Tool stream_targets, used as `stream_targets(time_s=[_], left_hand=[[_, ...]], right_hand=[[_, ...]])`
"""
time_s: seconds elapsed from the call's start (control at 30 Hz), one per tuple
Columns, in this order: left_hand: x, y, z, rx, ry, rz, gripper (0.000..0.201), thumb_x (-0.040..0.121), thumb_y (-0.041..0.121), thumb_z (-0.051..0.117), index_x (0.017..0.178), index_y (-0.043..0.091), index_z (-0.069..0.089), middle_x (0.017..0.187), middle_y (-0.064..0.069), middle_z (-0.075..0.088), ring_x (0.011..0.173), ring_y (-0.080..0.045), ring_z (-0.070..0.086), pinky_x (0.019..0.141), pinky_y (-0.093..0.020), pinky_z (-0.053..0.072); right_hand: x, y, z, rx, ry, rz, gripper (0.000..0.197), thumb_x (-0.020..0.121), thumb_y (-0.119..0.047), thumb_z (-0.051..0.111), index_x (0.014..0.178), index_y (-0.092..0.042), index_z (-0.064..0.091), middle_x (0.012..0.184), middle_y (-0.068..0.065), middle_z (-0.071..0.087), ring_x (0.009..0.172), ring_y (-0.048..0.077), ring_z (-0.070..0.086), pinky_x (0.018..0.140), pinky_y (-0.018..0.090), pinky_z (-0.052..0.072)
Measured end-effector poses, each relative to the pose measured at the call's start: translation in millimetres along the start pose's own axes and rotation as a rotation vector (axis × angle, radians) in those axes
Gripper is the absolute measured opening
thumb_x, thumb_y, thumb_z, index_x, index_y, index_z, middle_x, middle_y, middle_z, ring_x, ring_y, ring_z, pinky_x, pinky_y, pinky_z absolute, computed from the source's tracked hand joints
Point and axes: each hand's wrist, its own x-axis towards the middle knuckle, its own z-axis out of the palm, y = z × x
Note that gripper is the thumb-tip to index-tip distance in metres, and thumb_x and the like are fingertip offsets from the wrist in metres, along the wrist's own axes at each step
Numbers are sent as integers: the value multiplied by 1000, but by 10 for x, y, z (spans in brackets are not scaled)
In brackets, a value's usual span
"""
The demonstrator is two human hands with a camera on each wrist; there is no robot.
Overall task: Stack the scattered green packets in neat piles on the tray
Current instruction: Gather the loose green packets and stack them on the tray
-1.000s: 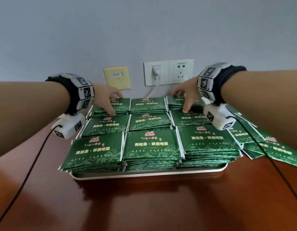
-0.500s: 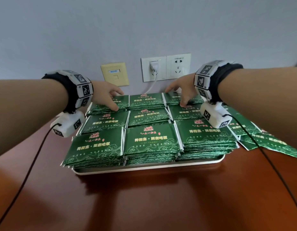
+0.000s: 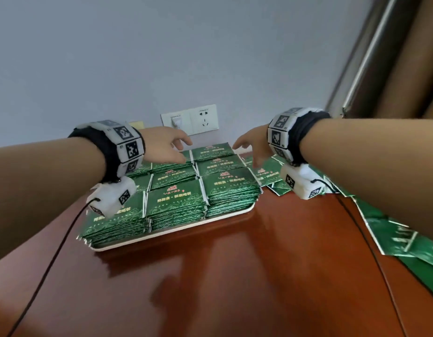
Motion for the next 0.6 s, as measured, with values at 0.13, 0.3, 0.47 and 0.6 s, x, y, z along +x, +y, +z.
stream_targets(time_s=[0.13,0.3,0.47,0.6], left_hand=[[-49,710,137,11,-37,109,48,88,37,60,134,31,47,128,8,56,118,-13,52,104,-31,39],[-11,1592,495,36,-57,270,42,90,30,57,131,22,53,129,3,56,116,-15,54,100,-26,41],[3,2270,1173,128,-191,341,54,91,34,54,141,16,44,140,-4,47,120,-23,52,97,-27,43],[-22,2540,1380,75,-202,376,60,92,30,53,147,20,33,148,-6,31,121,-25,50,100,-35,44]], right_hand=[[-556,288,272,-2,-26,68,82,84,-23,71,151,-20,24,150,3,37,131,22,43,103,31,37],[-1135,659,680,27,-70,165,82,84,-23,70,151,-18,23,151,4,35,134,22,40,108,32,35],[-1422,995,1114,-10,-148,244,78,84,-26,69,149,-13,28,148,5,40,131,22,43,105,33,39],[-1591,1173,1284,6,-204,311,88,80,-30,74,150,-15,24,148,6,38,132,24,43,105,35,40]])
